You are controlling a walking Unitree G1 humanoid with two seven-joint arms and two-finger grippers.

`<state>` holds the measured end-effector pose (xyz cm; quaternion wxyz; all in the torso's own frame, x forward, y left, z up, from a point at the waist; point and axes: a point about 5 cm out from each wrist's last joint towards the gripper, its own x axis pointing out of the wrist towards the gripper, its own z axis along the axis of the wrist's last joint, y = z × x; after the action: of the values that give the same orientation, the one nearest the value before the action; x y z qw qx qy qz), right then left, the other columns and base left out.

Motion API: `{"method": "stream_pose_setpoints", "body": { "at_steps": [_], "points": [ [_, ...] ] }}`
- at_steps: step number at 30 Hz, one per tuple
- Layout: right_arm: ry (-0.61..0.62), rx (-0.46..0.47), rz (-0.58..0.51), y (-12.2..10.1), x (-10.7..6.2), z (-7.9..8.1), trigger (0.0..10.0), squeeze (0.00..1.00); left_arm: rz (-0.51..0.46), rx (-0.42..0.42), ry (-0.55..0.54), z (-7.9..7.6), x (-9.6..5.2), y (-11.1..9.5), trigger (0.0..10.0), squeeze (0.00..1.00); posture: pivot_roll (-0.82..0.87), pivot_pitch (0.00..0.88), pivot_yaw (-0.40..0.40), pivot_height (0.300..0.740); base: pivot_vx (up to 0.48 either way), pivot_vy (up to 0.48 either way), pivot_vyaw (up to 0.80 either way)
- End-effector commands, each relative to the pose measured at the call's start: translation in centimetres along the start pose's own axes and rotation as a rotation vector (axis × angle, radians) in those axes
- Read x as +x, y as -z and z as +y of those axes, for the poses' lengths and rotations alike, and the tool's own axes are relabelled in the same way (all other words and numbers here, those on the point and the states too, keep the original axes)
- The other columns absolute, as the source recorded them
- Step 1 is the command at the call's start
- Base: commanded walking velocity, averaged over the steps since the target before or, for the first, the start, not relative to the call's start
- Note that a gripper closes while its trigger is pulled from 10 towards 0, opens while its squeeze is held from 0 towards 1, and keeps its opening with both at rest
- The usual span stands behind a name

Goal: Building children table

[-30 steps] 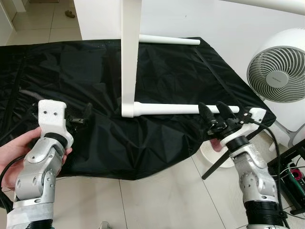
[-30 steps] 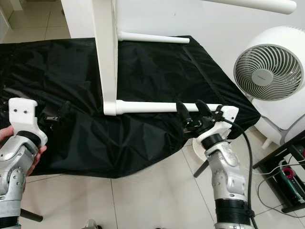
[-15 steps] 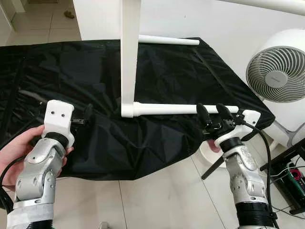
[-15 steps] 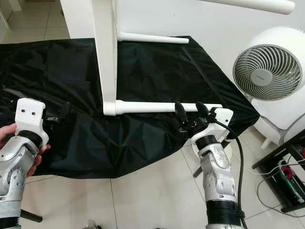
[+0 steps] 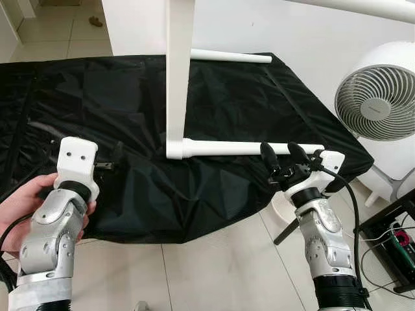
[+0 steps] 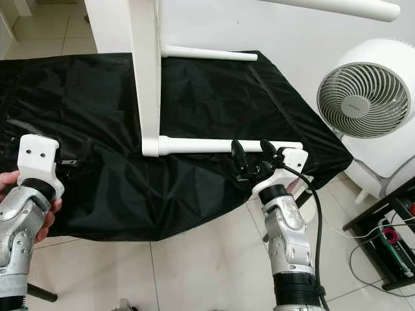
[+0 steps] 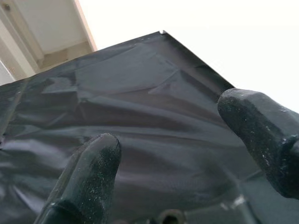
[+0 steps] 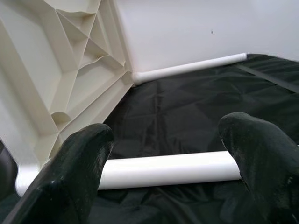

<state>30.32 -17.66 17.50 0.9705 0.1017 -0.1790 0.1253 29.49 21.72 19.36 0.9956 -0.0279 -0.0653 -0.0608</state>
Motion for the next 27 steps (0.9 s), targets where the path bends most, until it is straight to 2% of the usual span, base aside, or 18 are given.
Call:
{"method": "stream_pose_setpoints", "body": {
  "at_steps": [1,14,19,20,27],
  "points": [
    [0.042,-0.019,0.002,0.2,-0.3,-0.4,10.0,0.0,-0.005,0.005,-0.018,-0.1,-0.1,0.1,10.0,0.0,0.12,0.09,-0.069,0.74,0.0,0.0,0.0],
    [0.129,-0.073,0.008,0.6,-0.5,-0.2,10.0,0.0,-0.01,0.01,-0.017,-0.2,0.0,-0.1,10.0,0.0,0.12,0.096,-0.068,0.74,0.0,0.0,0.0],
    [0.155,-0.067,0.012,0.8,-0.5,-0.2,10.0,0.0,-0.011,0.011,-0.016,-0.2,0.0,-0.1,10.0,0.0,0.12,0.101,-0.068,0.74,0.0,0.0,0.0],
    [0.187,-0.107,0.038,1.2,-0.5,0.0,10.0,0.0,-0.013,0.016,-0.015,-0.2,0.0,-0.1,10.0,0.0,0.12,0.104,-0.07,0.74,0.0,0.0,0.0],
    [0.198,-0.115,0.047,1.5,-0.5,0.3,10.0,0.0,-0.015,0.021,-0.014,-0.3,0.0,-0.1,10.0,0.0,0.12,0.105,-0.071,0.74,0.0,0.0,0.0]
  ]
}}
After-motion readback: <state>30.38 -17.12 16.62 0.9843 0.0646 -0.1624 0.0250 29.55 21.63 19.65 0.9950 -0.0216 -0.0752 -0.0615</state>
